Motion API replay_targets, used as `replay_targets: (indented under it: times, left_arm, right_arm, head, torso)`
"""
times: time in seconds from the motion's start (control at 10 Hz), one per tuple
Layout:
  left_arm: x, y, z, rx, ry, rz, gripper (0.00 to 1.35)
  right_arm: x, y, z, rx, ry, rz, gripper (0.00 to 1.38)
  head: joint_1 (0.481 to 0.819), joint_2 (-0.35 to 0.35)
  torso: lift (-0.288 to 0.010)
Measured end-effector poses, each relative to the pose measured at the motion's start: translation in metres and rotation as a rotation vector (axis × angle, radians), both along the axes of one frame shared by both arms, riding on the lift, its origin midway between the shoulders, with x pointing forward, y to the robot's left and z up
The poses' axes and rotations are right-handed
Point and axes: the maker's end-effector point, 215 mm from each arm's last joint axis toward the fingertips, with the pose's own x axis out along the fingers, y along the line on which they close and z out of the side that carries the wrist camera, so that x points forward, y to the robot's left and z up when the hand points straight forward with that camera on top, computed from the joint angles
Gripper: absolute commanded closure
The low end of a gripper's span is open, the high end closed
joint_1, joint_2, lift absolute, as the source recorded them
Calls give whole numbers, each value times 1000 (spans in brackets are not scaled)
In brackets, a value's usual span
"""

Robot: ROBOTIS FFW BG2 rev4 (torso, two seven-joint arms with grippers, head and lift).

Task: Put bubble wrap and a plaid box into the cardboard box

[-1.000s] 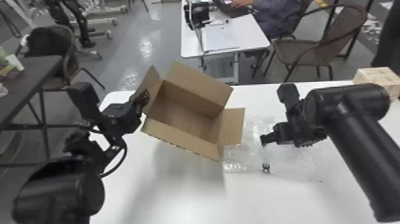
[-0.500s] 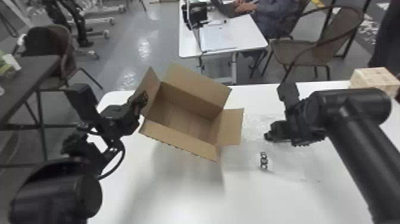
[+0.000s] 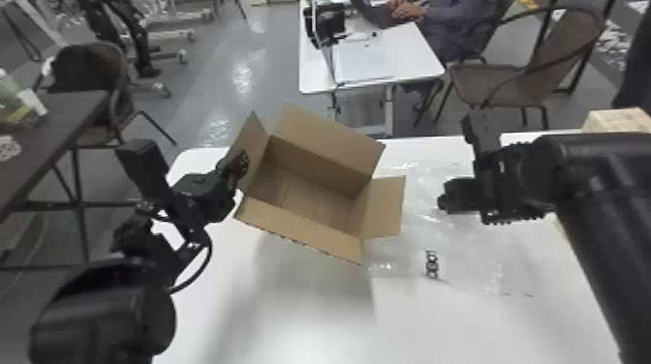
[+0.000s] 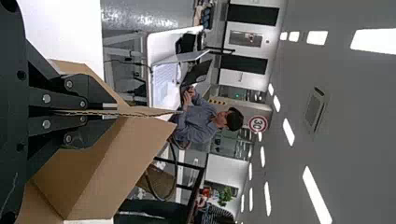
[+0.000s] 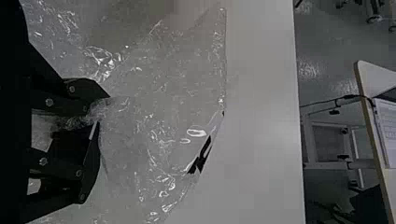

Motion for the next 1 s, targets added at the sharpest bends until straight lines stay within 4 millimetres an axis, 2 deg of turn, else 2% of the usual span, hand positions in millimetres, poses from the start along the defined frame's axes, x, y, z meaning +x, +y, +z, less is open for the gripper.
replay_targets:
  times: [0.2, 0.5, 0.6, 0.8, 0.9, 1.0]
  left_arm:
    - [-1, 0, 0, -1, 0, 0, 1210]
    - [-3, 6, -2, -1, -2, 16, 1210]
    - [-4, 8, -3, -1, -3, 20, 1210]
    - [-5, 10, -4, -4, -2, 25, 1210]
    - [-6, 11, -5, -6, -1, 28, 1210]
    - [-6, 11, -5, -6, 0, 28, 1210]
  right_arm:
    - [-7, 6, 23, 52, -39, 9, 1187]
    - [-27, -5, 57, 109, -83, 20, 1188]
    - [-36, -13, 72, 111, -109, 25, 1188]
    - [-43, -54, 105, 93, -199, -67, 1188]
    - [-45, -69, 130, 90, -256, -106, 1188]
    - [-46, -72, 156, 99, -311, -113, 1188]
  head:
    - [695, 182]
    - [689, 179]
    - [686, 180]
    - [674, 145]
    - [660, 128]
    - [651, 125]
  torso:
    - [-108]
    - [-108]
    - [-108]
    - [-108]
    - [-108]
    - [-108]
